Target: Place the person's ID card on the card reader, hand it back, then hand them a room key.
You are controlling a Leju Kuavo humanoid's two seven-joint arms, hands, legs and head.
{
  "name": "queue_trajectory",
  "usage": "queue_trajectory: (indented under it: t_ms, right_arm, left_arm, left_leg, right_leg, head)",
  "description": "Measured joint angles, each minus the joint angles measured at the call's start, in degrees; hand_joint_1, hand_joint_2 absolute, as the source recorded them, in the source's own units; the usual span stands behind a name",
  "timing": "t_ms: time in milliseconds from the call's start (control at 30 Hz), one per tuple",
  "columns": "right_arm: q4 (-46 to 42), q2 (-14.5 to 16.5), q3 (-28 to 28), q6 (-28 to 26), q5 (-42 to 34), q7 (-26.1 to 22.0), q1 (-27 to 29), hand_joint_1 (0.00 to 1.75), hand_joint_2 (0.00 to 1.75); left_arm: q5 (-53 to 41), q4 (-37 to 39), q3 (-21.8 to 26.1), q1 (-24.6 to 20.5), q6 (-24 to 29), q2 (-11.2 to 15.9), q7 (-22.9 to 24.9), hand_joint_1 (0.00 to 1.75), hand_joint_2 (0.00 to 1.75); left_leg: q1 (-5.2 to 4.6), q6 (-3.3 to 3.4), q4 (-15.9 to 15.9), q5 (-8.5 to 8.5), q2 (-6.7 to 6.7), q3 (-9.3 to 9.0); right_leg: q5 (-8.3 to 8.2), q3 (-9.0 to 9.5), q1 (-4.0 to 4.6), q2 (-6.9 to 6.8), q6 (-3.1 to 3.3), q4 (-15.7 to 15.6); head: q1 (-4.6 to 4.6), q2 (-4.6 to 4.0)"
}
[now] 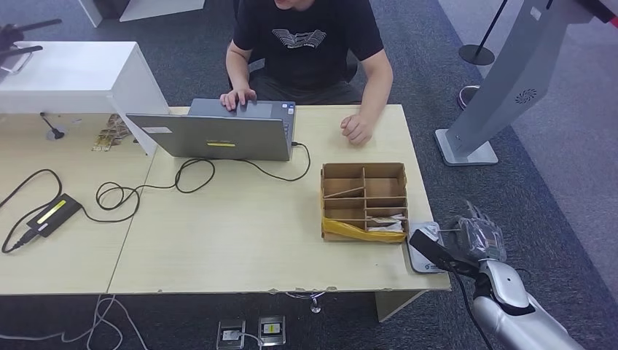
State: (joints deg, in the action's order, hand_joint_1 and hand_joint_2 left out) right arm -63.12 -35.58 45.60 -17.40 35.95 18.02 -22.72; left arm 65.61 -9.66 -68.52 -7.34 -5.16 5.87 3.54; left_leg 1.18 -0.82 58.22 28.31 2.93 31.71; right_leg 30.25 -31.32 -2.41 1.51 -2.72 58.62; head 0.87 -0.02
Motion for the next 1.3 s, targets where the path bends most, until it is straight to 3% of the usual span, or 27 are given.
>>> queue_trajectory:
  t_ms: [333,533,900,1133,1300]
  right_arm:
    - [0.62,-0.49,1.09,-0.28,0.95,2.49,-1.18,1.75,1.75]
    - [-2.50,-2.94,0.80,0.22,3.92,6.86,-2.77,1.75,1.75]
    - [-13.93,-7.26,-6.10,3.73,14.51,13.33,-6.77,1.75,1.75]
    - [-19.75,-7.01,-8.03,5.90,16.52,12.32,-10.09,1.75,1.75]
    - [-20.69,-4.38,-7.11,6.76,18.75,10.17,-12.82,1.75,1.75]
  left_arm:
    - [0.00,0.00,0.02,0.00,0.00,-0.06,0.00,0.00,0.00]
    - [-0.08,0.00,0.02,0.01,0.00,-0.07,-0.20,0.00,0.00]
    - [-1.84,0.00,0.00,0.00,0.00,-0.15,-0.48,0.00,0.00]
    - [-2.97,0.00,-0.02,-0.61,0.00,-0.44,-0.48,0.00,0.00]
    - [-3.45,0.00,-0.04,-1.40,0.00,-0.86,-0.48,0.00,0.00]
  left_leg:
    - [-0.01,0.00,0.00,0.00,0.00,0.01]
    - [-0.01,0.00,0.00,0.00,0.01,0.04]
    - [-0.01,0.00,0.00,0.00,0.01,0.04]
    - [0.00,0.00,0.00,-0.01,0.02,0.06]
    - [0.01,0.00,0.00,-0.01,0.05,0.08]
  right_leg:
    - [-0.01,0.00,-0.01,0.01,0.00,0.00]
    - [-0.01,-0.01,-0.01,0.00,0.00,0.00]
    - [-0.02,-0.01,-0.01,0.00,0.00,0.01]
    - [-0.02,0.00,0.00,0.00,0.00,0.03]
    - [-0.02,0.00,0.01,-0.02,0.00,0.05]
  head:
    - [-0.01,0.00]
    - [0.00,0.00]
    - [0.00,0.00]
    - [0.01,0.00]
    - [0.00,0.00]
